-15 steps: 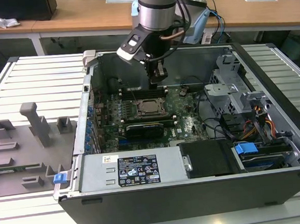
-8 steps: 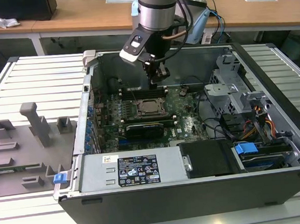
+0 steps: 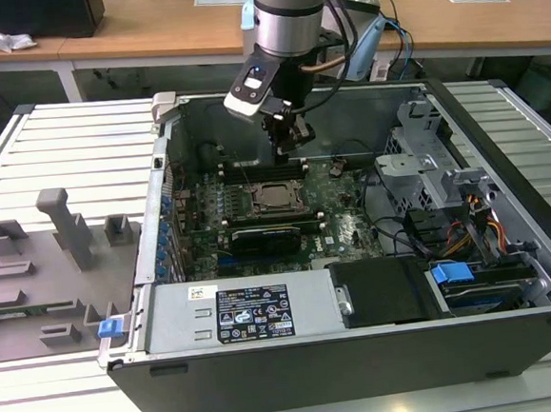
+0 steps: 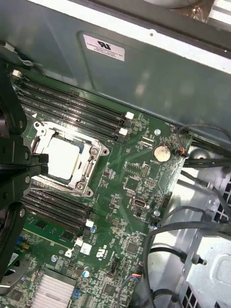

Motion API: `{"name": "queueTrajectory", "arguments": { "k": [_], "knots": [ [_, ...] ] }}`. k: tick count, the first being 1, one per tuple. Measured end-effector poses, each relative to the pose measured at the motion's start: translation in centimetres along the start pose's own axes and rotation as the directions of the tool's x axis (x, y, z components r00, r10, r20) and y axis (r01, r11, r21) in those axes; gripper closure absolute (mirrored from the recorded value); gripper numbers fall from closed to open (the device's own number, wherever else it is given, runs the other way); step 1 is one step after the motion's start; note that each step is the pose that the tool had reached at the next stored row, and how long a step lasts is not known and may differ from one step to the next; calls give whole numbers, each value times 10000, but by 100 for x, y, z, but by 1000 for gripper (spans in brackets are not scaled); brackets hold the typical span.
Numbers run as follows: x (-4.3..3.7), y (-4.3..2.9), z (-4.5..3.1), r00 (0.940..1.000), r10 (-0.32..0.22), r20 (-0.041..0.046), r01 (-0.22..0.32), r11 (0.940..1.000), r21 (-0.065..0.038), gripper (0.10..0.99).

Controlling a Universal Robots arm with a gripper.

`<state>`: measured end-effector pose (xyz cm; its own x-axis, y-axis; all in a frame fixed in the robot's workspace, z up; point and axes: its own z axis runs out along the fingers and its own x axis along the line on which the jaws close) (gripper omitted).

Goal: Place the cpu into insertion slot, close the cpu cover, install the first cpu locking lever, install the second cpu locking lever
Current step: 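Install the first cpu locking lever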

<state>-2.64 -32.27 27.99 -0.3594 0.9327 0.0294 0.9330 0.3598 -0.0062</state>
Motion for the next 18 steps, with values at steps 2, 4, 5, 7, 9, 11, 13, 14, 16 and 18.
{"name": "queueTrajectory", "arguments": {
  "k": [2, 4, 5, 7, 9, 11, 13, 14, 16, 18],
  "knots": [
    [0, 0, 0, 10000, -93, 1, 93, 10000, 2, 980],
    [0, 0, 0, 9997, -232, 2, 232, 9997, 6, 980],
    [0, 0, 0, 9996, -276, 2, 276, 9996, 8, 980],
    [0, 0, 0, 9993, -373, 3, 373, 9993, 11, 980],
    [0, 0, 0, 9989, -473, 3, 473, 9989, 13, 980],
    [0, 0, 0, 9985, -547, 3, 547, 9985, 16, 980],
    [0, 0, 0, 9982, -603, 4, 603, 9982, 18, 980],
    [0, 0, 0, 9981, -620, 4, 620, 9981, 18, 980],
    [0, 0, 0, 9977, -678, 4, 678, 9977, 20, 980],
    [0, 0, 0, 9974, -715, 3, 715, 9974, 21, 980]
  ]
}}
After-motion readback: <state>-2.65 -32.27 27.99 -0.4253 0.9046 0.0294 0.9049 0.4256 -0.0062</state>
